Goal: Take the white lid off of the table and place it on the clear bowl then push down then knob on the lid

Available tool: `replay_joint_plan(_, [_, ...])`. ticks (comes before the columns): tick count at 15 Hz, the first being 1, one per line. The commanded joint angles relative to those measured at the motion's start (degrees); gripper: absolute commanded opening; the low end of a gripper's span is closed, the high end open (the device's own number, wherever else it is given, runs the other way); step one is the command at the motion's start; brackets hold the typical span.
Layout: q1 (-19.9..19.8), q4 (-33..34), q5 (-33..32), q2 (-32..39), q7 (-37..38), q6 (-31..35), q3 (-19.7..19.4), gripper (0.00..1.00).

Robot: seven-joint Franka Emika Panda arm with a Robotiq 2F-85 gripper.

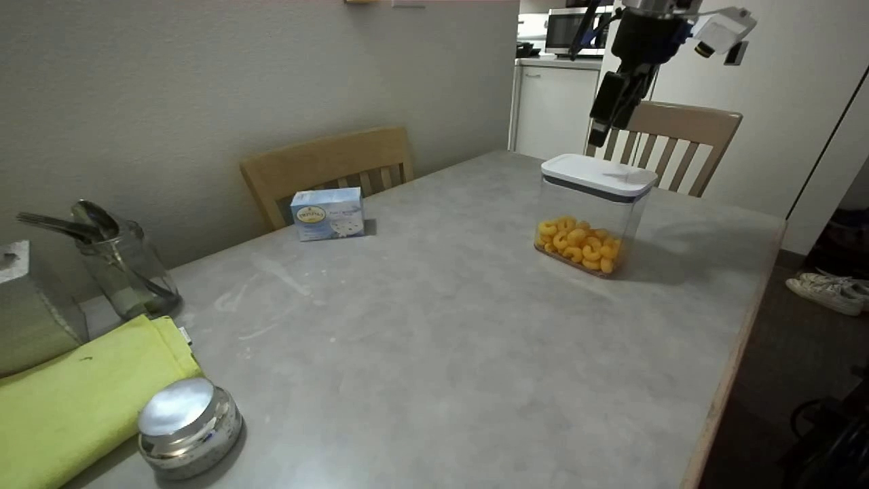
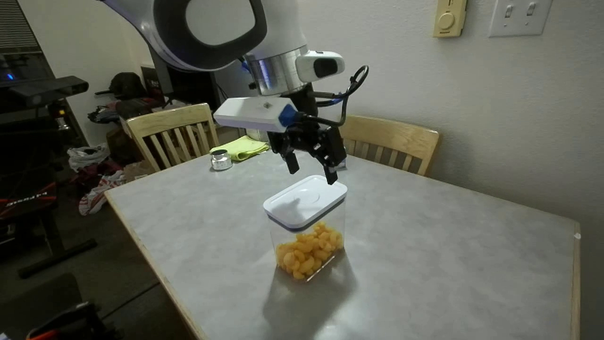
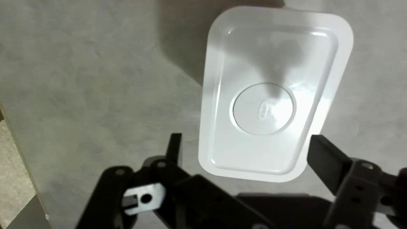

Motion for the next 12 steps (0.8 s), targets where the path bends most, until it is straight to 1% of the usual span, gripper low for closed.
replay_joint_plan(1, [-0.4, -1.9, 1.9, -1.3, -2.9, 0.8, 0.4, 1.0])
replay_joint_plan(5, [-0.6, -2.5, 2.3, -1.6, -4.4, 1.3, 0.4, 1.0])
replay_joint_plan(8, [-0.3, -3.8, 1.2, -2.9, -6.5, 3.3, 0.5, 1.0])
replay_joint_plan(9, [-0.1, -1.0, 0.8, -0.5, -3.8, 1.1, 0.2, 1.0])
replay_joint_plan(12, [0.0, -1.7, 0.8, -1.3, -4.7, 1.7, 0.2, 1.0])
